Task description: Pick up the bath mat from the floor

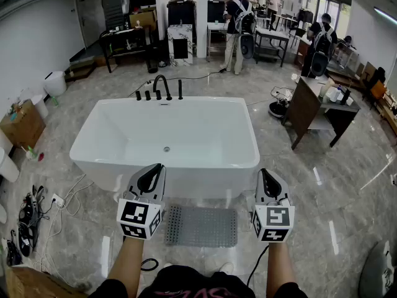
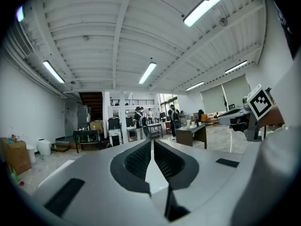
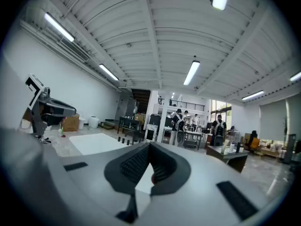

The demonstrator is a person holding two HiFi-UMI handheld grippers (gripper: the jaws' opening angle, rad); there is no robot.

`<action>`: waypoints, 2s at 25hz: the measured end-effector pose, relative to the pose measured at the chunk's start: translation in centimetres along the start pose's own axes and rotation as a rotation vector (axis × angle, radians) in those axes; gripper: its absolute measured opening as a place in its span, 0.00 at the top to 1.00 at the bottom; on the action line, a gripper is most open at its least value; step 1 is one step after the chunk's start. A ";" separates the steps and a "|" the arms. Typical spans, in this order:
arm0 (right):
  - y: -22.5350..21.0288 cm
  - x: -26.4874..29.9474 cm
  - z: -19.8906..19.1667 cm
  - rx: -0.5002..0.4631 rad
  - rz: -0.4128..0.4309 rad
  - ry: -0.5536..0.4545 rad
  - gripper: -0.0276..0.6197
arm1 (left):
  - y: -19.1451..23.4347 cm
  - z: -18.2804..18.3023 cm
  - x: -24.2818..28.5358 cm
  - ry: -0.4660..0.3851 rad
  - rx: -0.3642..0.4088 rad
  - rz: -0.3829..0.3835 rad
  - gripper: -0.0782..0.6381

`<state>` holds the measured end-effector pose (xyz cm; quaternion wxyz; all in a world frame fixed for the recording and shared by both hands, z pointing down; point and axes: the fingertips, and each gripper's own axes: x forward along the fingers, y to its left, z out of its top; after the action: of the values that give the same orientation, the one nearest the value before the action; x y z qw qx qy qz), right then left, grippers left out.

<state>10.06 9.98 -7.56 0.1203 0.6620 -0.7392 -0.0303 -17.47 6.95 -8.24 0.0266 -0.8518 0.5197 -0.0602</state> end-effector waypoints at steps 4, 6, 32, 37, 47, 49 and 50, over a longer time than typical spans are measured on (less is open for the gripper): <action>-0.5 0.0 -0.3 -0.001 -0.004 -0.001 0.92 | -0.4 -0.2 0.1 0.003 0.008 0.001 0.85; -0.5 0.0 -0.2 0.000 -0.008 -0.001 0.92 | -0.4 -0.2 0.1 0.004 0.010 -0.002 0.85; 1.9 0.5 -4.9 0.010 -0.039 0.113 0.92 | 1.5 -6.7 0.5 0.124 -0.024 -0.091 0.85; -1.9 3.5 -7.1 0.029 0.011 0.120 0.92 | -0.3 -7.6 4.0 0.170 -0.014 -0.050 0.85; -7.3 8.3 -13.8 0.052 0.083 0.208 0.92 | -1.9 -11.4 8.3 0.274 0.003 0.040 0.85; -6.9 8.8 -14.9 0.053 0.092 0.229 0.92 | -1.5 -12.7 8.5 0.298 0.006 0.041 0.85; -6.7 9.1 -15.3 0.055 0.094 0.236 0.92 | -1.2 -13.3 8.5 0.308 0.007 0.042 0.85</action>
<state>19.03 1.95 7.20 0.1894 0.6287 -0.7506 0.0735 -14.28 0.13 5.67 -0.0494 -0.8213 0.5352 -0.1913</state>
